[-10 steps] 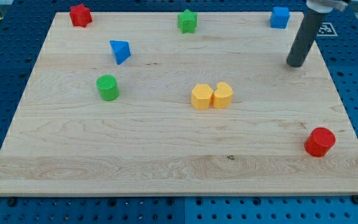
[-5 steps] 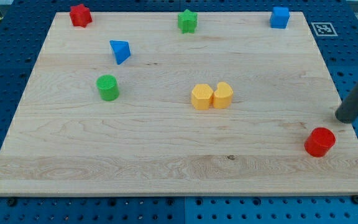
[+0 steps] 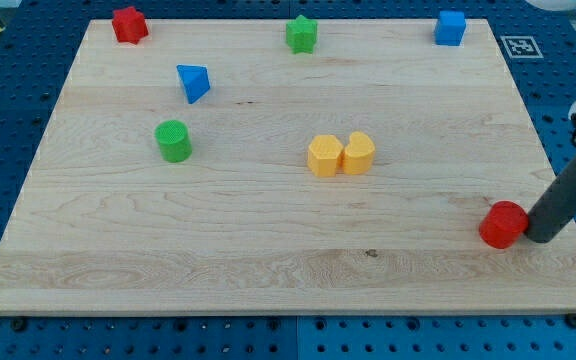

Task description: Place the red circle parallel to the red star

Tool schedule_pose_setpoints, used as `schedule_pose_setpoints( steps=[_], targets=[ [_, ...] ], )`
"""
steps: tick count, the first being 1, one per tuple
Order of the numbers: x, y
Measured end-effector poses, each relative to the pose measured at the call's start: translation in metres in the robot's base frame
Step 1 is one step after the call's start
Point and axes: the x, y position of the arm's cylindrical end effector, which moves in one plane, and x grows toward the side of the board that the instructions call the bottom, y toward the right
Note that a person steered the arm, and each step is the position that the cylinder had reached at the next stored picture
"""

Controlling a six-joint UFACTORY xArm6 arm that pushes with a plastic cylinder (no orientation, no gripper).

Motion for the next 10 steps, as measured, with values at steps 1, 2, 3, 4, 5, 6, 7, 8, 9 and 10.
schedule_pose_setpoints(
  steps=[1, 2, 3, 4, 5, 6, 7, 8, 9, 10],
  targets=[
    [-0.003, -0.04],
    [-0.006, -0.082],
    [-0.006, -0.124],
    [-0.006, -0.17],
    [-0.012, -0.201],
    [-0.02, -0.191],
    [-0.05, -0.194],
    [-0.067, -0.216],
    [-0.067, -0.256],
    [-0.067, -0.3]
  ],
)
